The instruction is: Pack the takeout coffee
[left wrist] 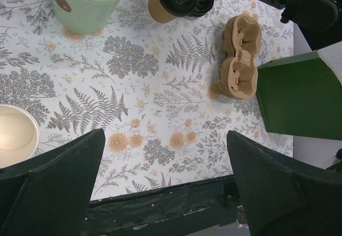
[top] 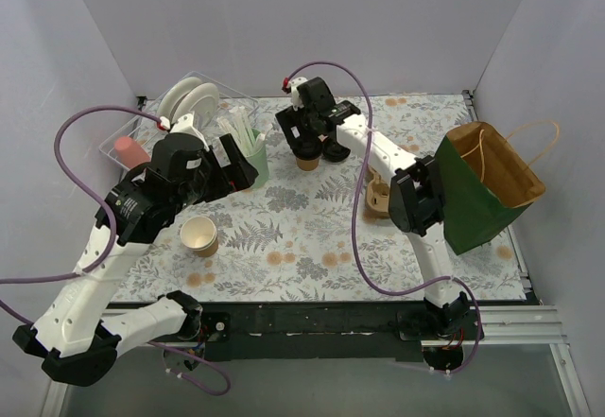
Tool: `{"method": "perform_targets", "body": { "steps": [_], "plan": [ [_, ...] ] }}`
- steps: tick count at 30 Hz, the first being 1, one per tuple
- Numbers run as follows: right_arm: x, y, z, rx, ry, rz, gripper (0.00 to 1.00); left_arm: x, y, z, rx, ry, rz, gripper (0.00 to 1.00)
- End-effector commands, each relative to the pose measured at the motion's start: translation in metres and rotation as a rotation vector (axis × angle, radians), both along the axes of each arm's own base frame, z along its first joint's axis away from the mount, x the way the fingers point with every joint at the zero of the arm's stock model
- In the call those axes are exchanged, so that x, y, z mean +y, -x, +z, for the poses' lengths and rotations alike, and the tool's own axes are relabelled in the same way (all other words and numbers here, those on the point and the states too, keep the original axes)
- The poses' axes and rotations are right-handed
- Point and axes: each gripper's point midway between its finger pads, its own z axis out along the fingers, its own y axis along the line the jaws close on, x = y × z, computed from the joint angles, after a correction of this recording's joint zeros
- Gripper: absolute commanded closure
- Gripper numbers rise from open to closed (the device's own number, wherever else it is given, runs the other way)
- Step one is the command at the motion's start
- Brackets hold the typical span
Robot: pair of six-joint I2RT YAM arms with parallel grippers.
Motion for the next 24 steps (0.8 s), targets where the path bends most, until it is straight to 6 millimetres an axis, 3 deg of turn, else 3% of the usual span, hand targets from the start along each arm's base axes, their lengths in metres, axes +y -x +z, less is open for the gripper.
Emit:
{"method": "perform_targets", "body": {
  "steps": [1, 5, 6, 8, 9, 11, 12, 14, 16, 17, 18, 20, 22, 24],
  "plan": [
    [0.001, -0.004, 0.107, -0.177, -0.136, 0.003, 0.01, 0.004, 0.003, 0.010, -0.048, 0.007, -0.006, 0.02],
    [-0.026, 0.006, 0.160, -0.242, -0.123, -0.077, 0.04, 0.002, 0.000, 0.008, -0.055, 0.004, -0.008, 0.02],
    [-0.036, 0.015, 0.186, -0.272, -0.144, -0.091, 0.05, 0.001, -0.002, 0.009, -0.060, 0.007, -0.006, 0.02],
    [-0.052, 0.030, 0.202, -0.276, -0.131, -0.105, 0.05, -0.001, -0.004, 0.012, -0.080, 0.003, -0.020, 0.02],
    [-0.067, 0.042, 0.228, -0.312, -0.145, -0.123, 0.05, -0.002, -0.007, 0.016, -0.099, 0.007, -0.024, 0.02],
    [-0.101, 0.053, 0.237, -0.329, -0.086, -0.230, 0.06, -0.005, -0.009, 0.018, -0.111, -0.003, -0.041, 0.02],
    [-0.123, 0.065, 0.257, -0.362, -0.089, -0.290, 0.06, -0.006, -0.010, 0.020, -0.120, 0.000, -0.048, 0.02],
    [-0.169, 0.080, 0.274, -0.394, -0.064, -0.452, 0.07, -0.009, -0.011, 0.016, -0.117, -0.002, -0.066, 0.02],
    [-0.204, 0.092, 0.272, -0.386, -0.018, -0.546, 0.07, -0.012, -0.011, 0.016, -0.124, 0.003, -0.077, 0.02],
    [-0.225, 0.103, 0.282, -0.407, -0.019, -0.614, 0.07, -0.014, -0.011, 0.014, -0.120, 0.007, -0.085, 0.02],
    [-0.239, 0.109, 0.270, -0.379, 0.021, -0.646, 0.08, -0.017, -0.011, 0.012, -0.119, 0.011, -0.096, 0.02],
    [-0.276, 0.120, 0.274, -0.391, 0.052, -0.750, 0.08, -0.018, -0.011, 0.010, -0.113, 0.014, -0.106, 0.02],
    [-0.306, 0.123, 0.263, -0.371, 0.108, -0.820, 0.09, -0.020, -0.012, 0.007, -0.107, 0.011, -0.111, 0.02],
    [-0.323, 0.126, 0.262, -0.361, 0.122, -0.832, 0.08, -0.021, -0.012, 0.007, -0.105, 0.014, -0.114, 0.02]
  ]
}}
